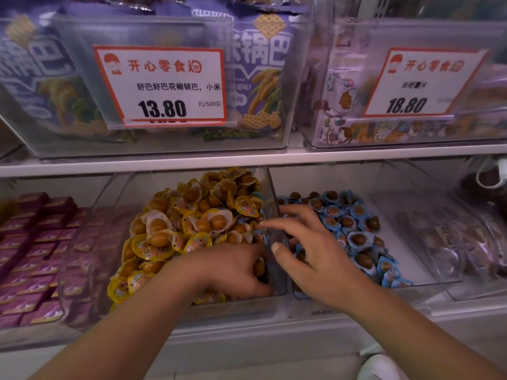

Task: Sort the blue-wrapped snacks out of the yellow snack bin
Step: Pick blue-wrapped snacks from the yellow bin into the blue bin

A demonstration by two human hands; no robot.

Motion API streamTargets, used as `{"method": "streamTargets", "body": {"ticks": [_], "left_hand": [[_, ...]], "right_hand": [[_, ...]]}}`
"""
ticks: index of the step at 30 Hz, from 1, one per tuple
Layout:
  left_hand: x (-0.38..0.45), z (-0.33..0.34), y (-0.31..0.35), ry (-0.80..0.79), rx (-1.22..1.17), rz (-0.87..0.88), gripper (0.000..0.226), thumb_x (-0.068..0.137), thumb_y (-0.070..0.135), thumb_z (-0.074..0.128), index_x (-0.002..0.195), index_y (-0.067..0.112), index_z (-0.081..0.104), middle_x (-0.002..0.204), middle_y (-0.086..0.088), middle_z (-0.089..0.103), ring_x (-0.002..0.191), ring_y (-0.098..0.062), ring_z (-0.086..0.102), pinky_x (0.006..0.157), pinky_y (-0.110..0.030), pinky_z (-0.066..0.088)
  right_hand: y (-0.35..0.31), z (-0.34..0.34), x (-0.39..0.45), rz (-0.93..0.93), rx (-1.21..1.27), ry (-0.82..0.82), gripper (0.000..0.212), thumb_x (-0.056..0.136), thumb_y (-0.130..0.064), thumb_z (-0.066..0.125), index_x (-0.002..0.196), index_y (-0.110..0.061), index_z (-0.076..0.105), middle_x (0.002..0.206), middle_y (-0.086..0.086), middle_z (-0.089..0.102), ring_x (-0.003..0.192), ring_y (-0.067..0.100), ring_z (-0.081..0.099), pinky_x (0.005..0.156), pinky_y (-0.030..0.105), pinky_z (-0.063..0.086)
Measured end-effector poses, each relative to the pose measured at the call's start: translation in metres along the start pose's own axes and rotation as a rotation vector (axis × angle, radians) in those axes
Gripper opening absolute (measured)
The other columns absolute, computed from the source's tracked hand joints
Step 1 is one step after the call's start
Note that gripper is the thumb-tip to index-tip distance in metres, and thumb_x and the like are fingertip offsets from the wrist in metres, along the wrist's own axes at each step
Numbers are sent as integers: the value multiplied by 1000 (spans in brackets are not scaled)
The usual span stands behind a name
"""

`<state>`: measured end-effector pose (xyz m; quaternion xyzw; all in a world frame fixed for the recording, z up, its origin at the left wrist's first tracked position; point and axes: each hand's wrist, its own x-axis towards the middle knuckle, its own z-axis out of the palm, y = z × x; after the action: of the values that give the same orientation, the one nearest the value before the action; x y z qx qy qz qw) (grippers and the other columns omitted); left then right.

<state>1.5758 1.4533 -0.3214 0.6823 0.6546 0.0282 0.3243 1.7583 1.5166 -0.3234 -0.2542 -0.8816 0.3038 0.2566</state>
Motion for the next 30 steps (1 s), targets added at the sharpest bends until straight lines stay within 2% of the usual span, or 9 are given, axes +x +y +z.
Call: {"method": "streamTargets", "body": {"ticks": [3,8,10,13,17,21,24,28,30], "left_hand": [[9,4,-2,35,-102,-42,37,67,55,71,97,40,54,86,22,61,81,3,60,65,-19,47],[13,3,-6,48,-323,-45,36,64,45,80,93,38,60,88,18,64,84,-3,63,69,-22,48],[12,2,-7,54,-389,-51,37,65,42,81,96,35,63,90,15,66,85,-4,64,70,-22,50],[12,0,-5,32,-428,-73,38,67,38,75,103,30,66,100,8,70,93,-7,66,84,-31,56],[9,-3,-2,-26,-401,-94,37,69,40,70,105,34,65,105,11,68,98,-5,64,93,-35,54],[10,0,-1,-53,-433,-92,43,69,45,70,110,33,65,113,7,69,106,-10,64,99,-40,51],[12,1,-2,-46,-406,-101,52,66,51,71,115,34,63,117,4,67,109,-13,63,100,-39,50],[11,1,-4,-36,-413,-96,35,67,50,74,97,33,69,103,9,70,99,-8,65,89,-29,53],[12,1,-5,-36,-398,-98,32,70,48,74,95,29,70,97,9,70,95,-8,66,84,-29,54]], "right_hand": [[1,1,0,-1,0,5,41,89,-52,46,128,-42,59,141,-20,34,126,-6,42,98,15,43],[2,1,0,-6,4,12,42,90,-51,46,129,-43,58,142,-20,33,129,-5,40,102,27,46],[2,1,-1,-7,3,13,41,90,-51,46,129,-43,57,142,-20,33,129,-4,41,102,28,47],[2,1,-1,-12,-15,14,41,90,-52,46,129,-44,56,142,-20,33,128,-4,42,102,28,47],[4,2,-1,-18,-19,17,41,91,-51,46,130,-44,56,143,-20,33,128,-4,42,102,28,47],[5,3,-1,-23,-24,23,42,91,-52,46,131,-44,55,143,-21,32,128,-5,42,102,28,48],[6,3,-1,-22,-16,22,40,91,-52,46,130,-46,55,143,-21,32,129,-4,42,101,29,48],[5,3,-1,-23,-20,19,41,91,-52,45,130,-46,54,143,-21,32,129,-3,42,101,31,49],[5,3,0,-23,-23,18,41,91,-52,45,130,-45,54,143,-21,32,129,-4,41,101,31,49]]}}
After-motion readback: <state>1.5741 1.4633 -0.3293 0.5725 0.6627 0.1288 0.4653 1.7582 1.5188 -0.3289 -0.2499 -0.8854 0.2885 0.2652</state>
